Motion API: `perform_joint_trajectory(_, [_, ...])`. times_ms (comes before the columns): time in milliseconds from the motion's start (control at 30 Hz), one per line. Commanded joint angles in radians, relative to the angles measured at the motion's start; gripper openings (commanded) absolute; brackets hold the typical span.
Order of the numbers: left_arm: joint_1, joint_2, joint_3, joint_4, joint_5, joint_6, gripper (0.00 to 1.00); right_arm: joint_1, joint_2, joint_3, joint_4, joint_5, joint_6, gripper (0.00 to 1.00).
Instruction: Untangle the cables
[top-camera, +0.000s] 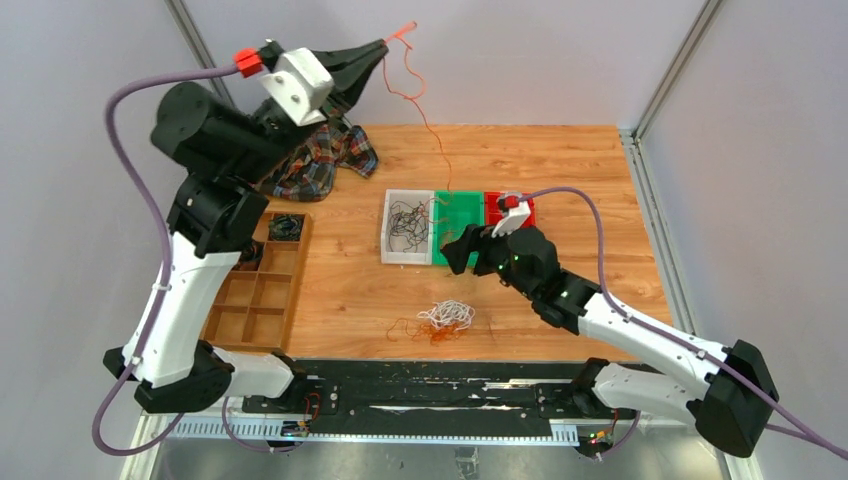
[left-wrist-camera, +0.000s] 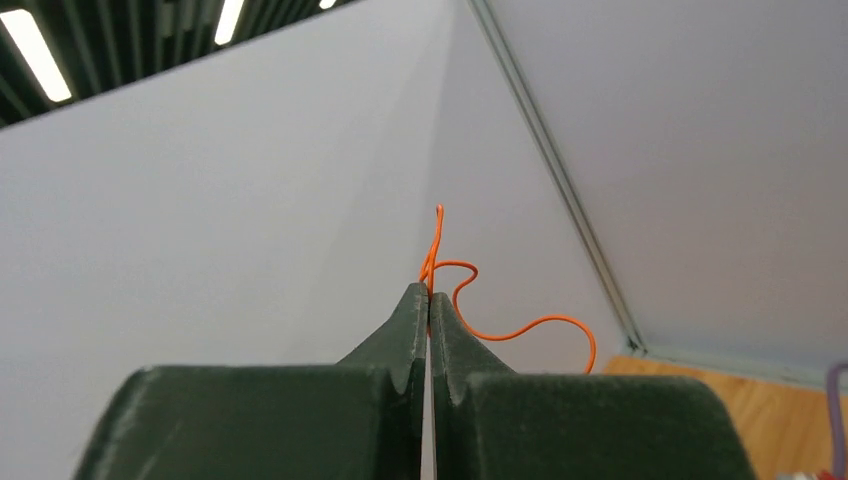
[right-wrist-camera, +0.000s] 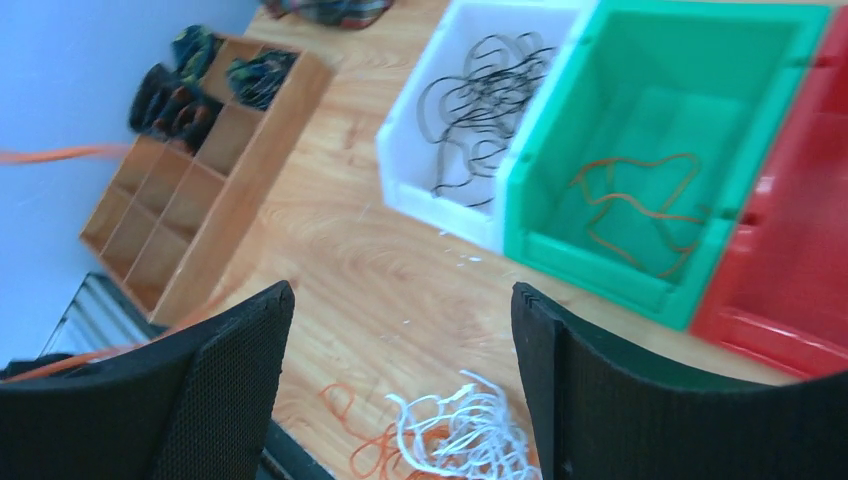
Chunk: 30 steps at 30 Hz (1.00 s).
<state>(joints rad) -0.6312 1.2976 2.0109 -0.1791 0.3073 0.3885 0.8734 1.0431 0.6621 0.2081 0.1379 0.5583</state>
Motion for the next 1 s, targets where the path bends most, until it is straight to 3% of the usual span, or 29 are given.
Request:
perform_joint_trajectory(0, [-0.011,-0.008,-0.051,-0.037,0.046,0.017,0.00,-0.117,-0.018,0.073,-0.182,0.011,-0.046,0.80])
perform_joint_trajectory(367, [-0.042,0.077,-0.108,0.038,0.001,0.011,0.00,-0.299,-0.046,0.074,-0.203,-0.016,-0.056,0.79])
perform_joint_trajectory(633, [-0.043,0.117,-0.140,0.105,-0.034,0.038,0.00,-0.444,0.001,0.085,-0.241,0.091,-0.076,0.77])
perform_joint_trajectory(967, [-0.050,0.224,-0.127,0.153,-0.059,0.019,0.00,-0.567,0.051,0.095,-0.197,0.045,-0.069,0.77])
